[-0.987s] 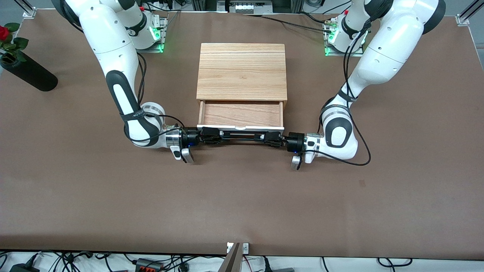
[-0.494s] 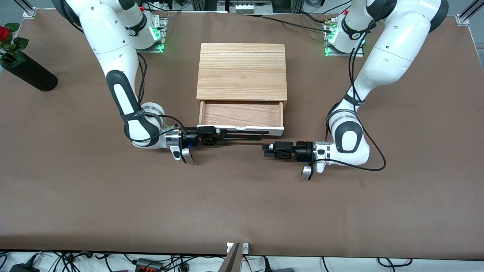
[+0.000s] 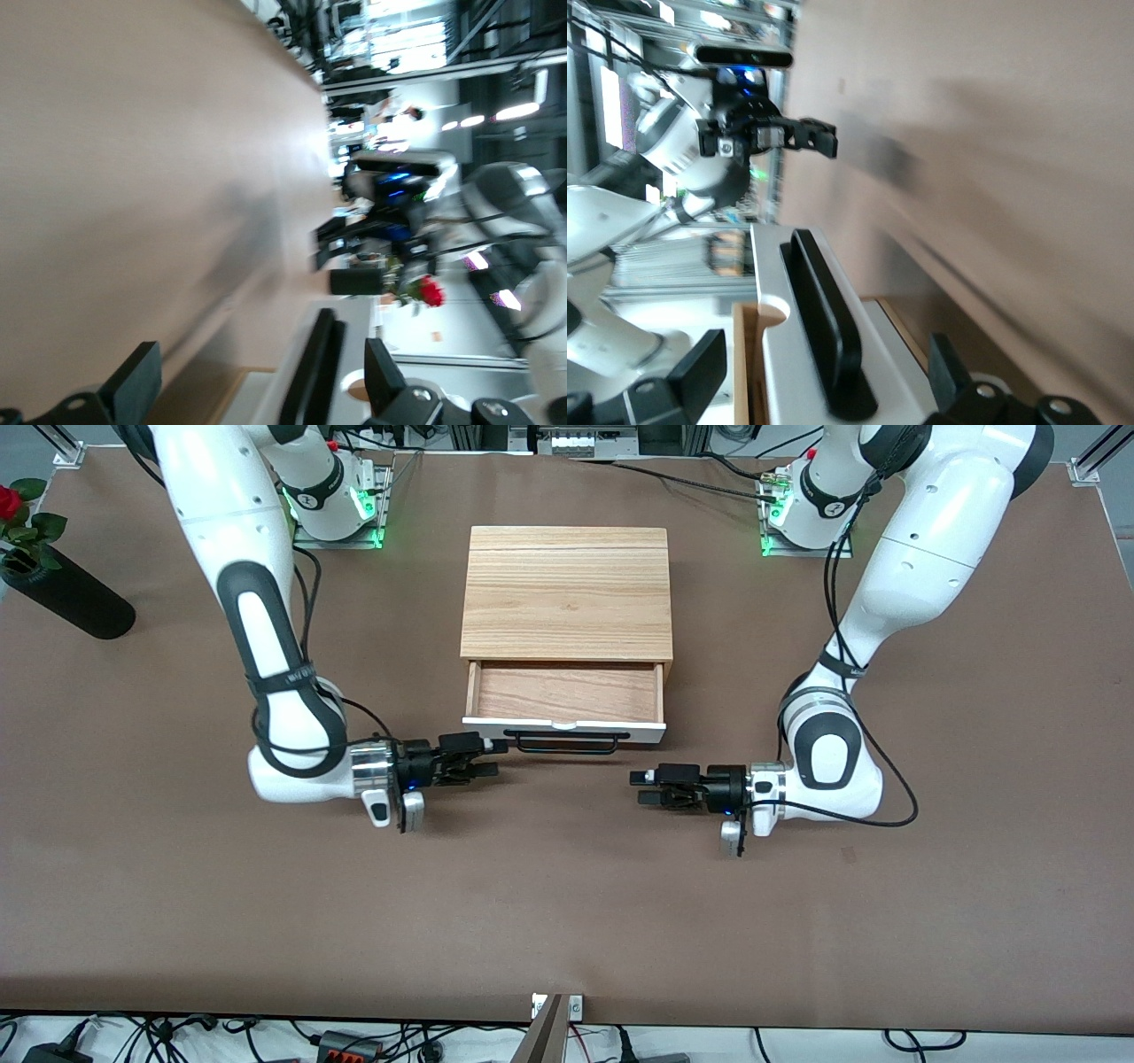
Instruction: Pull top drawer with both arms simultaneously
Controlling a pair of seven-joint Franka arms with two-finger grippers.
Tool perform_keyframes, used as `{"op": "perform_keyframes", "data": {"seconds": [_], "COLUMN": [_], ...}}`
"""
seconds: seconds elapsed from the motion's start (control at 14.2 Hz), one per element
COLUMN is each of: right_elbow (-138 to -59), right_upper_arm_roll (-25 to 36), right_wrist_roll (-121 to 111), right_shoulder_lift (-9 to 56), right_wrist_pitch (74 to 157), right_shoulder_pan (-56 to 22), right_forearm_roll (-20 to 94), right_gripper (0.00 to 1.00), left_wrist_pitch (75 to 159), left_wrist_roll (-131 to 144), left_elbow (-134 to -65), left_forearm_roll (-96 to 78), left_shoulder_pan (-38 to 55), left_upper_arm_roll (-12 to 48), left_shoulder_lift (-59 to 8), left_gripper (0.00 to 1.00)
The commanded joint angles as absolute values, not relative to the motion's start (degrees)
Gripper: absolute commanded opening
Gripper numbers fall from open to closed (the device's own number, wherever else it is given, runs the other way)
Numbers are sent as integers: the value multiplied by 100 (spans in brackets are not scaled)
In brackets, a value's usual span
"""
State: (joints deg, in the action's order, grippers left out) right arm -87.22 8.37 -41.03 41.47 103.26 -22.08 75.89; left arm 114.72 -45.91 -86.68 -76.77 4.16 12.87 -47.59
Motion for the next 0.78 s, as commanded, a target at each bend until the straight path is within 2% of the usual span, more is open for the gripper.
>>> {"op": "perform_keyframes", "data": {"seconds": [0.0,0.49,0.71], "right_elbow": [-8500,-8394,-8122], "right_upper_arm_roll": [1107,1362,1345], "right_wrist_roll": [-3447,-3253,-2849], "right_shoulder_lift": [3675,2805,2542], "right_wrist_pitch": [10354,10090,9776], "right_shoulder_pan": [-2320,-2276,-2338], "right_forearm_roll": [6194,2326,576], "right_gripper": [100,100,100], "left_wrist_pitch": [11602,11479,10891], "left_wrist_roll": [-3791,-2428,-1864], "left_elbow": [-8640,-8692,-8675], "left_forearm_roll": [-6780,-4469,-3625], "left_shoulder_pan": [475,299,158], "left_upper_arm_roll": [1178,1090,1046], "left_shoulder_lift": [-4352,-3534,-3174], "left_gripper": [100,100,100]}}
